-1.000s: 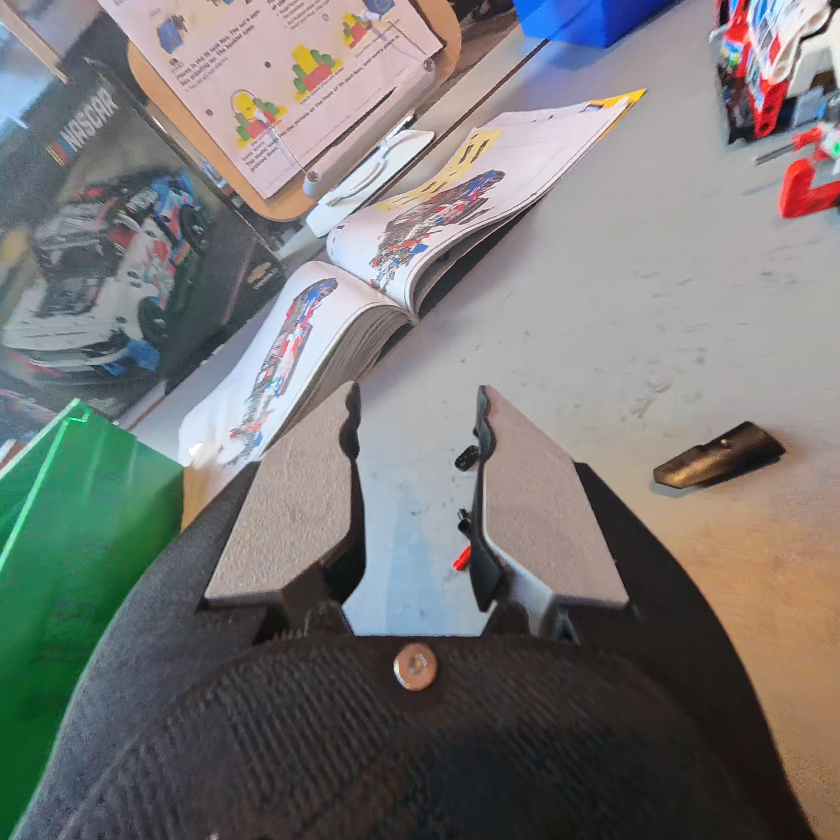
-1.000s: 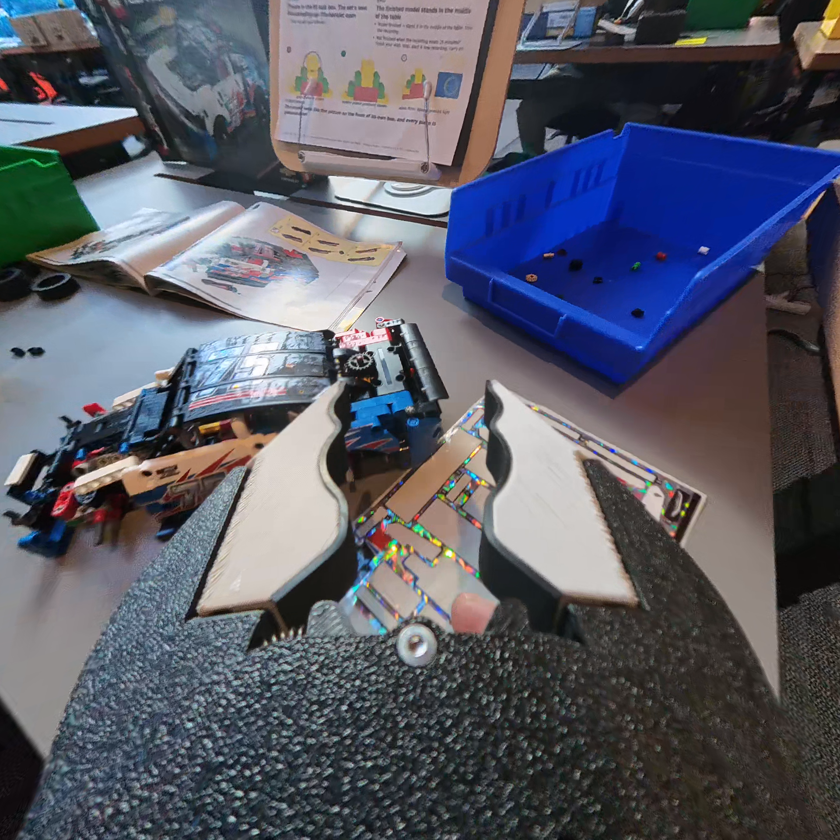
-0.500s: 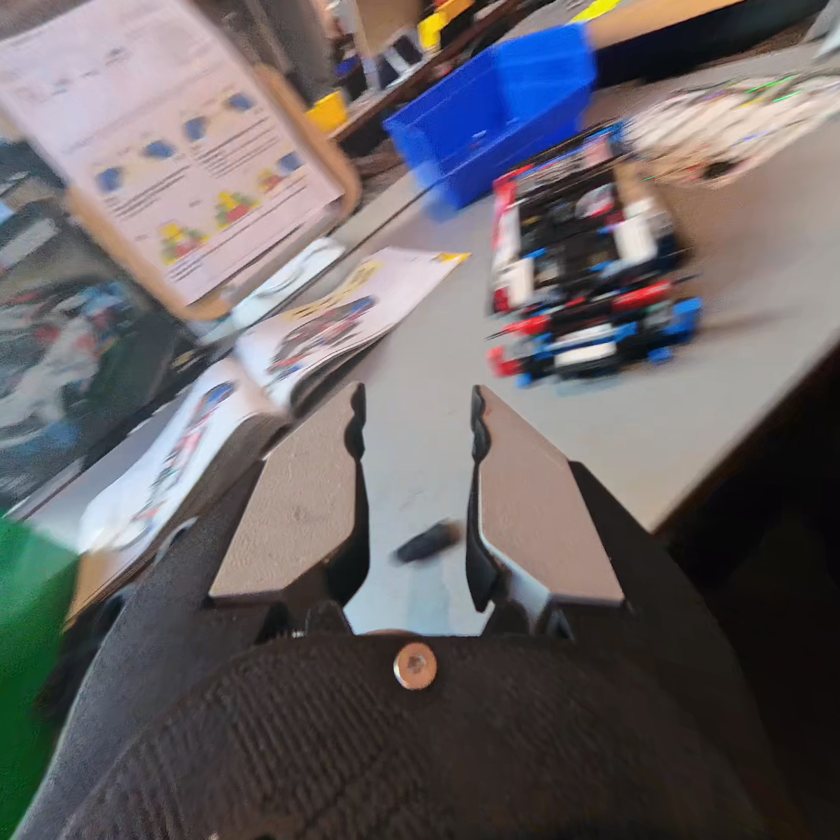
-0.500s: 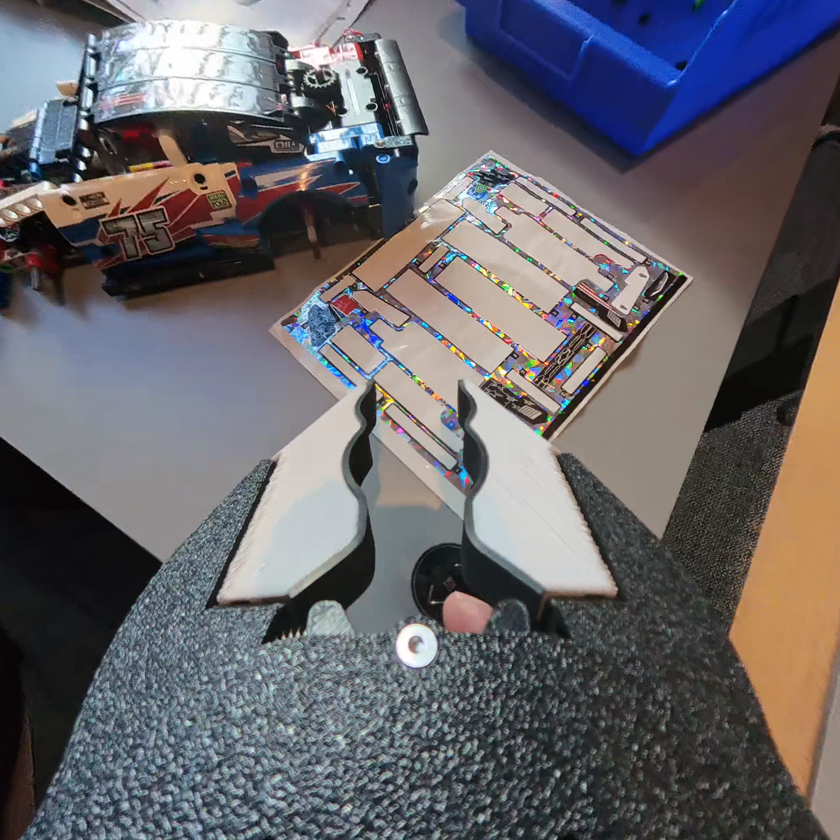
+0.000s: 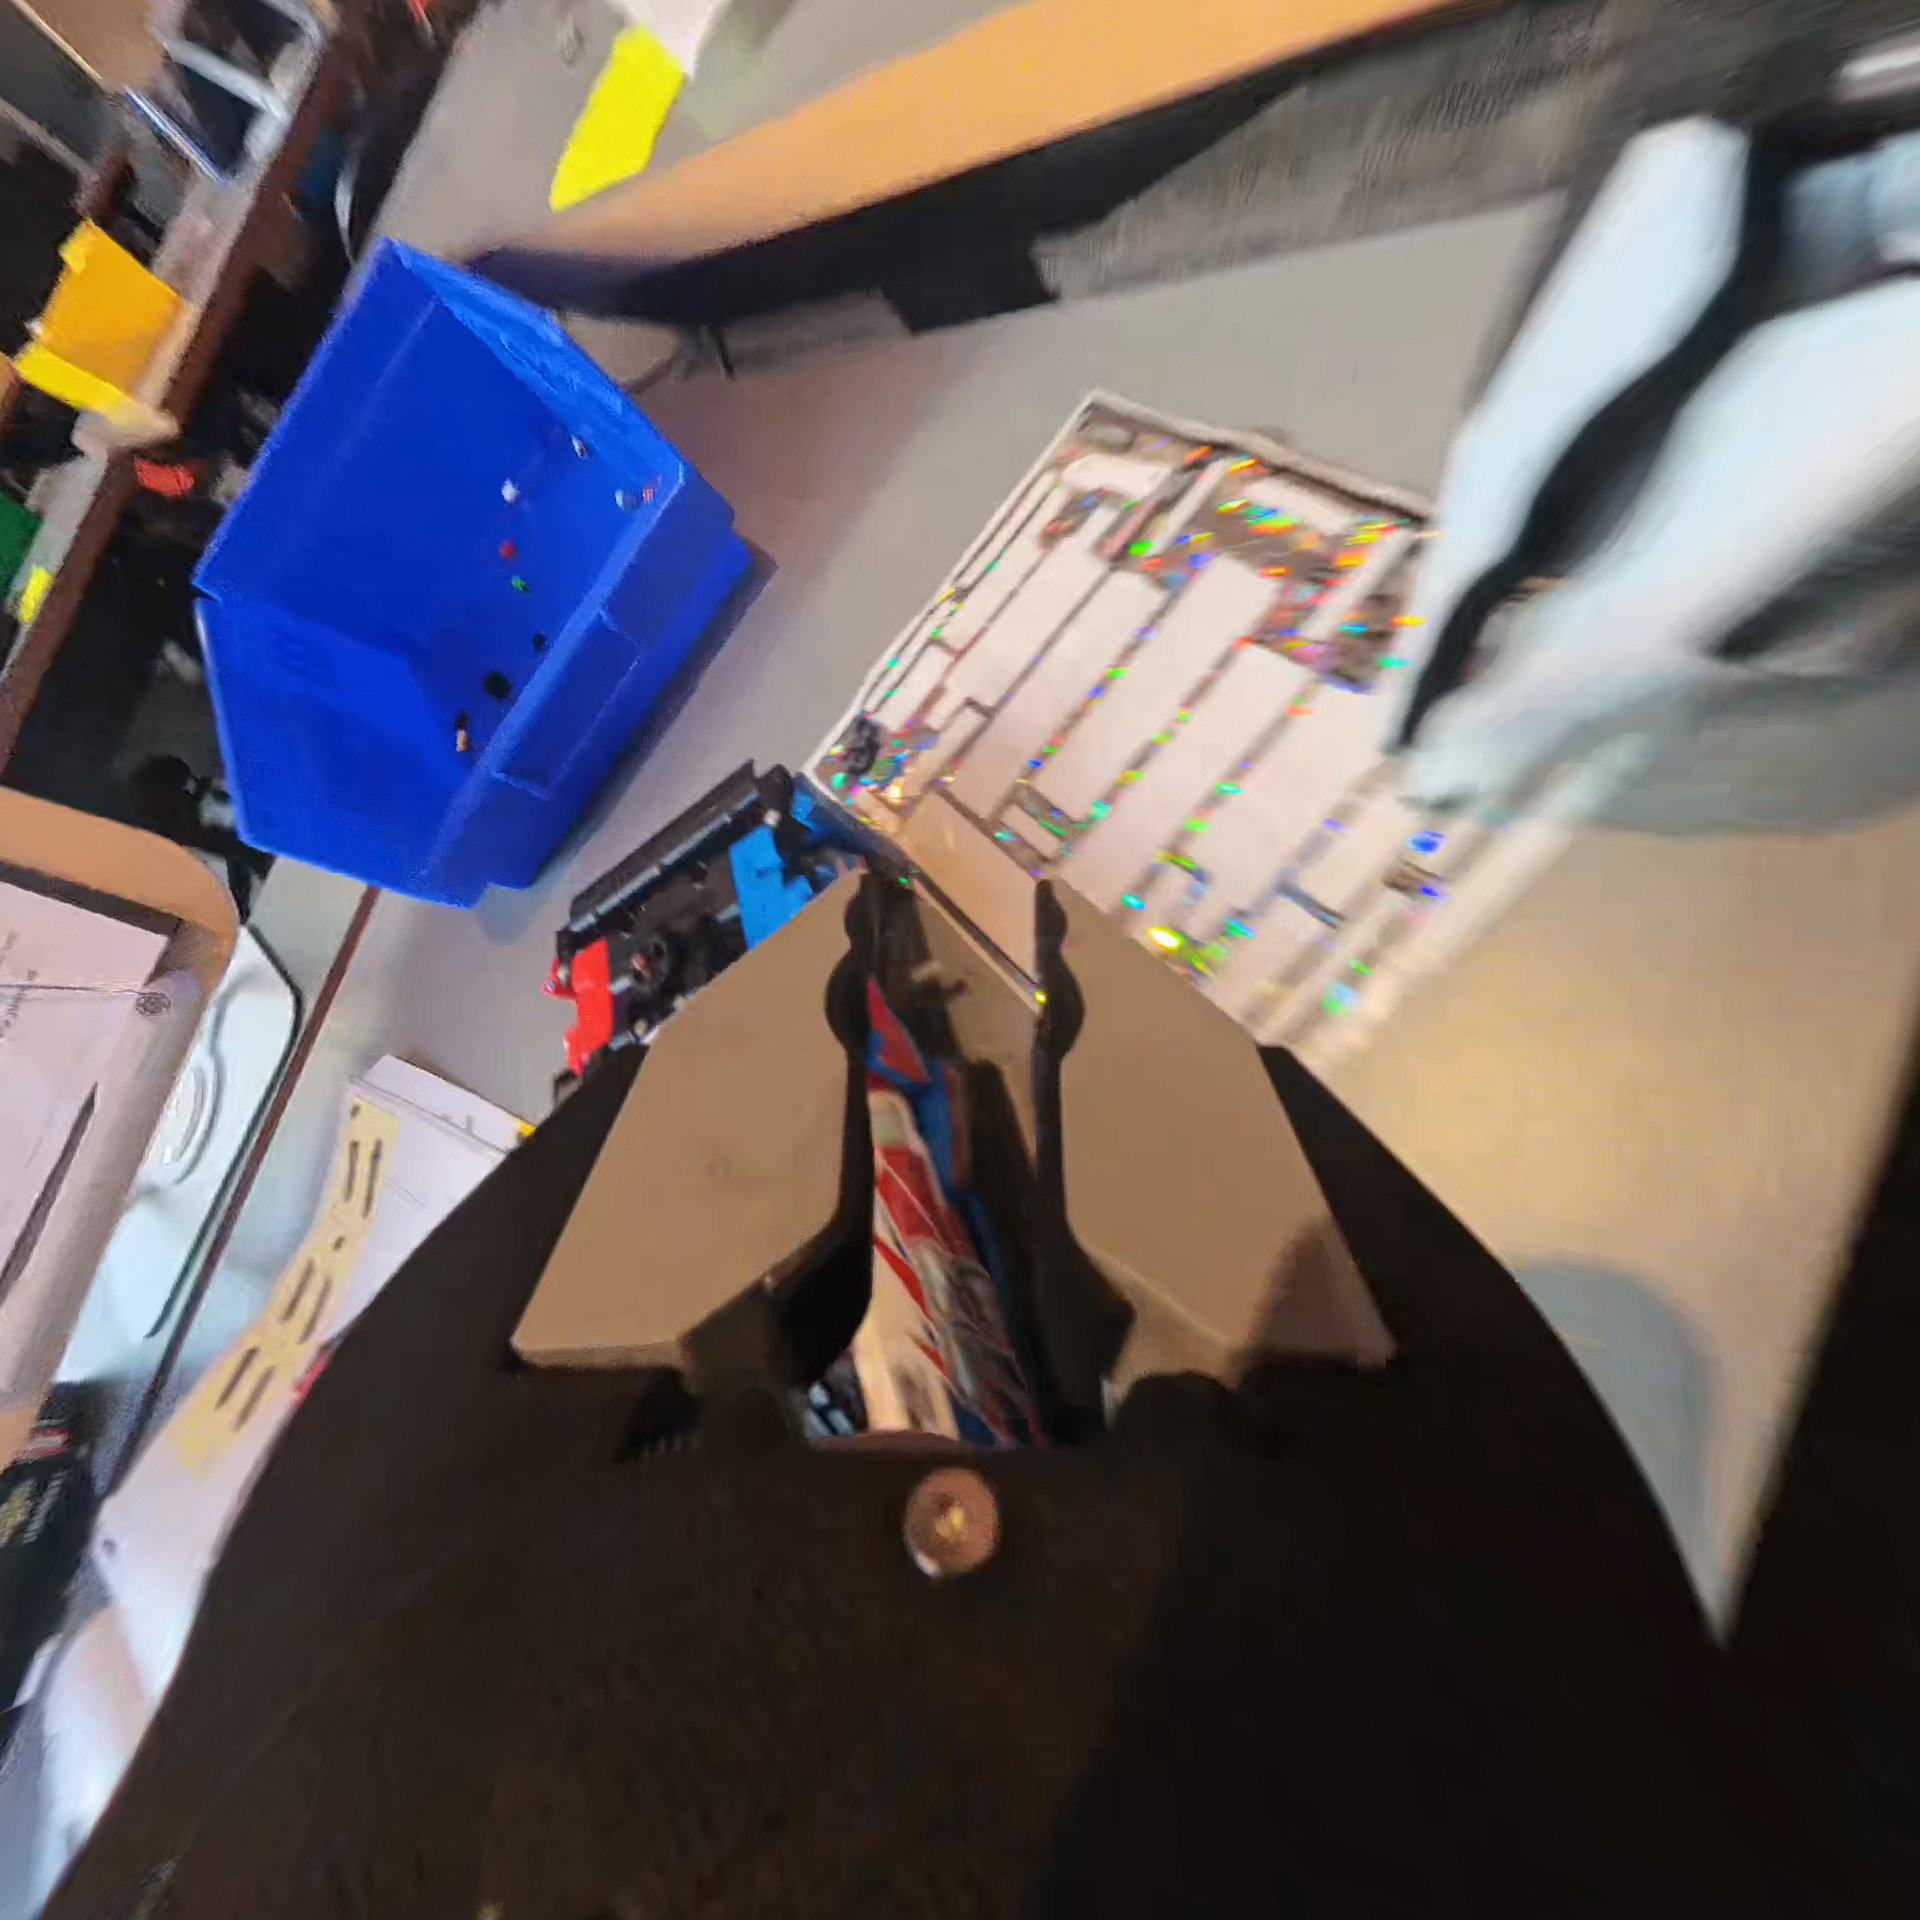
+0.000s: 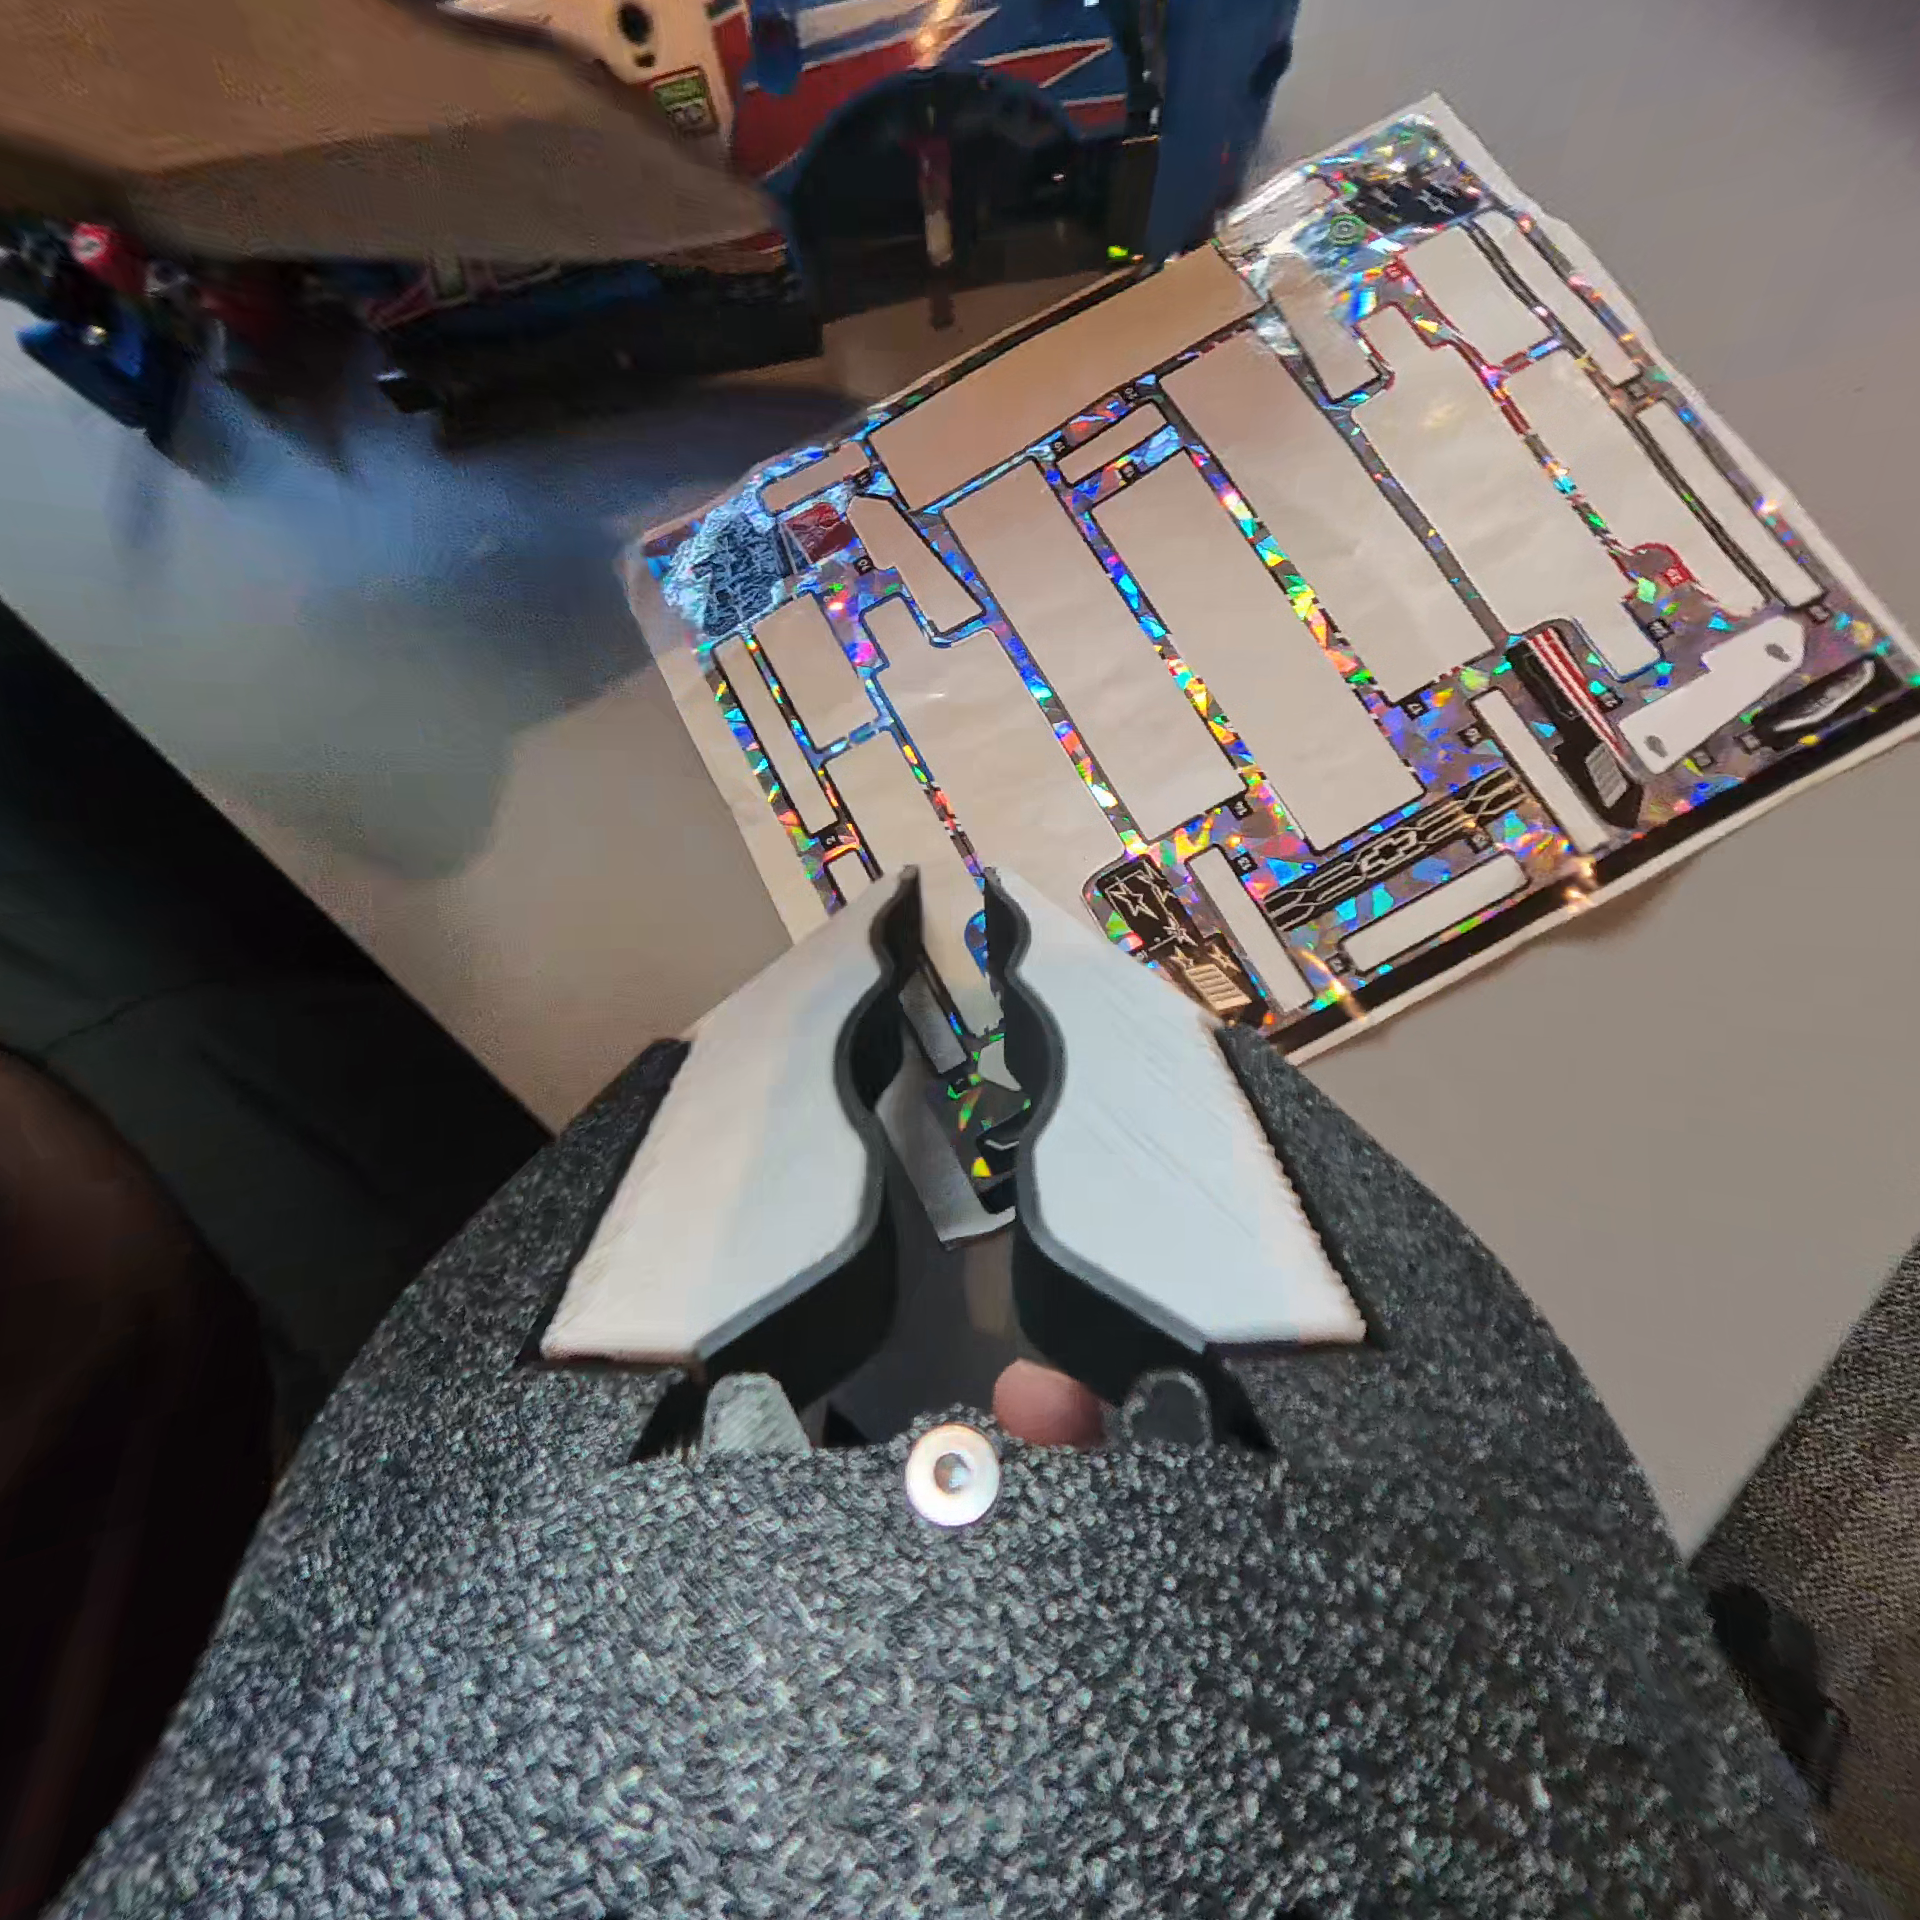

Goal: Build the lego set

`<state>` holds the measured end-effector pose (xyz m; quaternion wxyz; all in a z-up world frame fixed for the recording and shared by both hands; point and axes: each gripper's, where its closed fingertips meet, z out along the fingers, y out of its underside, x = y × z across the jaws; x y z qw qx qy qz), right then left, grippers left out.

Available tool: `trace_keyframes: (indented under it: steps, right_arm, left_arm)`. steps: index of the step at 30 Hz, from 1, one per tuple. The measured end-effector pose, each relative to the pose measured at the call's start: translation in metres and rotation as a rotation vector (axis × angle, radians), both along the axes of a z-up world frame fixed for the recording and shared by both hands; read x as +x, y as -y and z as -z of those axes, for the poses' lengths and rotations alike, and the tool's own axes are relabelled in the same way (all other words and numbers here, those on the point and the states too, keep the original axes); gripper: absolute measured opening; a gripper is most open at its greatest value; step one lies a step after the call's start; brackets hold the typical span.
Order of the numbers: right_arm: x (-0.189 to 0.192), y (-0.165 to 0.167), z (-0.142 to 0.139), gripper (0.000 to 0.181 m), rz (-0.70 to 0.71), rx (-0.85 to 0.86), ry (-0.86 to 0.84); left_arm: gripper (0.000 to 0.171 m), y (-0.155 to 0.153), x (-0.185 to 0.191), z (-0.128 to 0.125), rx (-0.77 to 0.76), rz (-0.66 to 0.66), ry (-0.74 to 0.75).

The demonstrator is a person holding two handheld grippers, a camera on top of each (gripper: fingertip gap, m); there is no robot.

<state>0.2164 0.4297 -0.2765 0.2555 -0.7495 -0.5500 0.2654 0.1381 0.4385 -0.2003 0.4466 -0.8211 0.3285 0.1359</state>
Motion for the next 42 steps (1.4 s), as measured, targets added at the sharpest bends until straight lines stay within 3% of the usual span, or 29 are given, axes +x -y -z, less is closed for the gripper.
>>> trace_keyframes:
  steps: [2, 4, 8, 9, 11, 14, 19, 23, 27, 31, 34, 38, 42]
  right_arm:
    - [0.001, 0.009, -0.001, 0.022, -0.009, -0.007, 0.008]
    - [0.005, 0.015, -0.007, 0.027, -0.027, 0.021, 0.010]
    - [0.022, 0.011, -0.020, 0.039, -0.033, 0.095, -0.026]
    - [0.027, 0.010, -0.015, 0.042, -0.032, 0.080, -0.020]
    - [0.030, 0.014, -0.003, 0.050, -0.028, -0.001, -0.017]
    - [0.028, 0.041, -0.006, 0.039, -0.089, -0.133, -0.062]
    - [0.032, 0.090, -0.011, 0.039, -0.235, -0.169, -0.062]
    - [0.049, 0.075, -0.032, 0.039, -0.152, -0.061, -0.139]
    - [0.068, 0.052, -0.053, 0.038, -0.030, 0.005, -0.302]
    - [0.073, 0.033, -0.061, 0.051, 0.028, 0.028, -0.364]
    - [0.068, 0.041, -0.058, 0.055, -0.070, 0.112, -0.320]
    - [0.061, 0.059, -0.034, 0.055, -0.183, 0.175, -0.205]
    - [0.055, 0.072, -0.005, 0.055, -0.243, 0.154, -0.092]
  left_arm:
    - [0.025, -0.029, -0.015, 0.014, -0.108, -0.060, -0.045]
    - [0.026, -0.037, -0.025, 0.021, -0.211, -0.134, -0.035]
    - [0.030, 0.014, 0.005, -0.002, -0.176, -0.058, 0.182]
    - [0.041, 0.032, 0.014, 0.000, -0.164, -0.039, 0.222]
    - [0.065, 0.068, 0.030, 0.018, -0.207, 0.001, 0.241]
    - [0.072, 0.111, 0.054, 0.048, -0.308, 0.071, 0.268]
    - [0.065, 0.131, 0.062, 0.062, -0.254, 0.068, 0.328]
    - [0.061, 0.150, 0.072, 0.067, -0.253, 0.076, 0.442]
    - [0.066, 0.161, 0.070, 0.072, -0.185, 0.000, 0.539]
    - [0.071, 0.169, 0.074, 0.074, -0.143, 0.005, 0.495]
    - [0.071, 0.169, 0.081, 0.070, -0.117, 0.040, 0.462]
    - [0.072, 0.162, 0.083, 0.068, -0.104, 0.057, 0.425]
    - [0.070, 0.149, 0.081, 0.064, -0.053, 0.099, 0.262]
